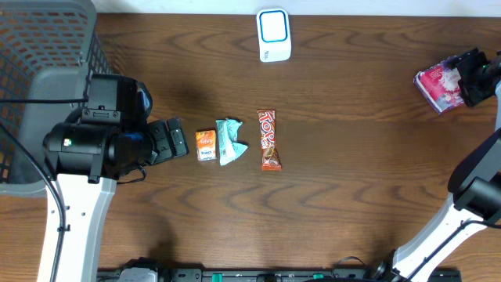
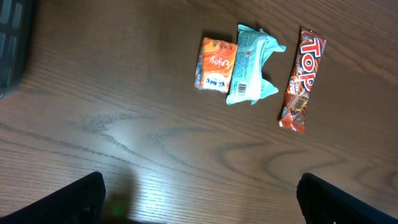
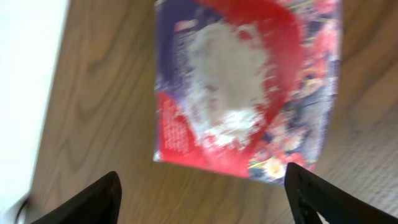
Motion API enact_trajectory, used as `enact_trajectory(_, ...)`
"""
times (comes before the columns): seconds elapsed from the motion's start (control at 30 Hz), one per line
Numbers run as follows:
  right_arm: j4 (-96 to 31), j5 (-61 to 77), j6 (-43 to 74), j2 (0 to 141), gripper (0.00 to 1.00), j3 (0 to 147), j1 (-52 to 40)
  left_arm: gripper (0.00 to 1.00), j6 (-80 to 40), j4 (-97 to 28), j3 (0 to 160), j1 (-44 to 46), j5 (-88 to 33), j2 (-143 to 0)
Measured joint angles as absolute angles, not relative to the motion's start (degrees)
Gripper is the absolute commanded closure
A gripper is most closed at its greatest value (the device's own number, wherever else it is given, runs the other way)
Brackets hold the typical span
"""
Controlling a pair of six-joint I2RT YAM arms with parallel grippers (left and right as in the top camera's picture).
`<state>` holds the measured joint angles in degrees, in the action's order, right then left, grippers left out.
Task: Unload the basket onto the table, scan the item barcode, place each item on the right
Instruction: 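Move the purple box right and set it down at the table edge, then move the right gripper to the red TOP bar and grasp it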
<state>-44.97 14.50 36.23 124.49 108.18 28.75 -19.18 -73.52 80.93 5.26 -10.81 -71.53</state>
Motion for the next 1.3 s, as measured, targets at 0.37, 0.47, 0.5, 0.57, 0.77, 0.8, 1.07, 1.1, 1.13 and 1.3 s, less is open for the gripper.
enact_trajectory(0.37, -50.57, 25.02, 27.49, 105.97, 0.02, 107.96, 27.38, 0.02, -19.18, -73.52, 80.93, 5.26, -10.81, -71.53)
enact_trajectory(0.47, -56.40, 26.72, 23.92, 101.27, 0.01, 108.53, 24.32, 0.02, -19.18, -73.52, 80.93, 5.26, -10.81, -71.53)
enact_trajectory(0.5, -58.74, 27.27, 22.70, 100.44, 0.01, 108.66, 22.90, 0.02, -19.18, -73.52, 80.93, 5.26, -10.81, -71.53)
enact_trajectory(0.57, -63.81, 27.88, 20.18, 100.01, 0.01, 108.84, 19.42, 0.02, -19.18, -73.49, 80.93, 5.26, -10.81, -71.53)
enact_trajectory(0.77, -69.21, 28.64, 14.00, 101.91, 0.03, 104.27, 6.57, 0.02, -19.18, -73.54, 80.93, 5.26, -10.81, -71.53)
enact_trajectory(0.8, -68.99, 28.69, 13.34, 102.02, 0.04, 102.89, 4.60, 0.02, -19.18, -73.49, 80.93, 5.26, -10.81, -71.53)
enact_trajectory(1.07, -57.04, 28.49, 12.40, 102.37, 0.20, 89.03, -12.34, 0.02, -19.18, -73.54, 80.93, 5.26, -10.81, -71.53)
enact_trajectory(1.1, -55.24, 28.42, 12.99, 102.37, 0.24, 87.37, -13.61, 0.02, -19.18, -73.52, 80.93, 5.26, -10.81, -71.53)
enact_trajectory(1.13, -52.53, 28.42, 13.74, 102.41, 0.27, 85.23, -15.07, 0.02, -19.18, -73.54, 80.93, 5.26, -10.81, -71.53)
enact_trajectory(1.3, -42.15, 25.89, 17.91, 102.41, 0.36, 76.27, -20.10, 0.02, -19.18, -73.54, 80.93, 5.26, -10.81, -71.53)
